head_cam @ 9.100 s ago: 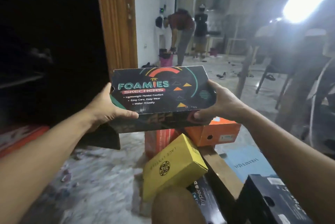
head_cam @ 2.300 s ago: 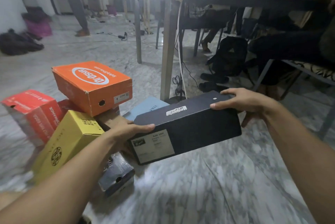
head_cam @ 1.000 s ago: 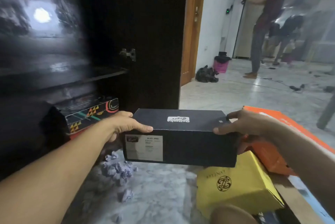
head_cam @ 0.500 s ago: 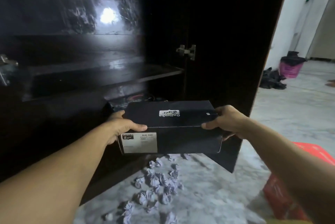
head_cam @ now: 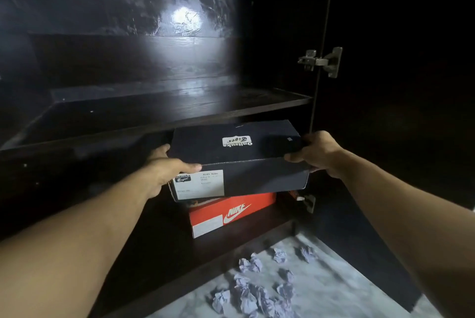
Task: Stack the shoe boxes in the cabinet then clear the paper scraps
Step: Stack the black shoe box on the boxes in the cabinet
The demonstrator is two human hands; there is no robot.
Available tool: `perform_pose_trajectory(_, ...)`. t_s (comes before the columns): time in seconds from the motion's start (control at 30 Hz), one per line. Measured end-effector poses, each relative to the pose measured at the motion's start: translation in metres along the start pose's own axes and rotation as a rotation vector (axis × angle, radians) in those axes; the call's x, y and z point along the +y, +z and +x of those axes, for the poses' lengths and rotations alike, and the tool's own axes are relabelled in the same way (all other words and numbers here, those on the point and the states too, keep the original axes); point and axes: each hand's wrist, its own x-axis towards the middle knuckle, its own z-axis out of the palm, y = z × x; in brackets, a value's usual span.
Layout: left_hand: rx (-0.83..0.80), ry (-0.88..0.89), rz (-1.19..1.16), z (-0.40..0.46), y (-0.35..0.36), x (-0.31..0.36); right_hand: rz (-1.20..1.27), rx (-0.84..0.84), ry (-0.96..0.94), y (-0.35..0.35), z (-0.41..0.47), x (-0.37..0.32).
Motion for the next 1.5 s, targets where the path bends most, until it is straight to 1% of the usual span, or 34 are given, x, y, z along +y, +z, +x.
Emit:
perform_pose_trajectory(0.27,0.030,0.023,0.014,0.060,0.005,-0.008,0.047,0.041,-0.019,0.038,0.071,0.011)
perform_pose_trajectory(0.43,0.077,0.051,0.031,0.081,0.014,-0.013,0.057,0.183,-0.075,0.050,0.107,0.012)
perform_pose_trajectory(0.5,0.149,0.092,0.039,0.084,0.021,-0.014,-0.042,0.287,-0.124,0.056,0.115,0.010)
perform_pose_trajectory(0.53,0.205,0.130,0.068,0.085,0.025,-0.016,-0.149,0.357,-0.155,0.060,0.116,0.007)
perform_pose_trajectory(0.6,0.342,0.250,0.206,0.088,0.030,-0.019,-0.364,0.482,-0.215,0.071,0.116,0.003)
perform_pose_trajectory(0.67,0.458,0.387,0.371,0.092,0.033,-0.021,-0.487,0.512,-0.281,0.082,0.116,0.000)
perform_pose_trajectory(0.77,0.516,0.472,0.451,0.093,0.036,-0.021,-0.575,0.491,-0.335,0.093,0.117,0.002)
perform_pose_trajectory(0.87,0.512,0.509,0.503,0.093,0.039,-0.027,-0.616,0.396,-0.334,0.095,0.121,0.004)
perform_pose_trajectory(0.93,0.511,0.509,0.508,0.096,0.038,-0.032,-0.621,0.330,-0.313,0.093,0.122,0.003)
perform_pose_trajectory(1.07,0.471,0.472,0.529,0.100,0.037,-0.035,-0.711,0.257,-0.276,0.090,0.124,-0.001)
perform_pose_trajectory(1.2,0.442,0.494,0.543,0.098,0.039,-0.034,-0.752,0.188,-0.268,0.090,0.127,0.000)
perform_pose_trajectory(1.3,0.419,0.459,0.556,0.092,0.039,-0.033,-0.740,0.140,-0.253,0.087,0.125,0.003)
perform_pose_trajectory(1.37,0.383,0.455,0.602,0.084,0.041,-0.031,-0.712,0.140,-0.232,0.081,0.117,0.004)
perform_pose_trajectory(1.5,0.365,0.517,0.741,0.060,0.045,-0.024,-0.672,0.092,-0.221,0.064,0.090,0.007)
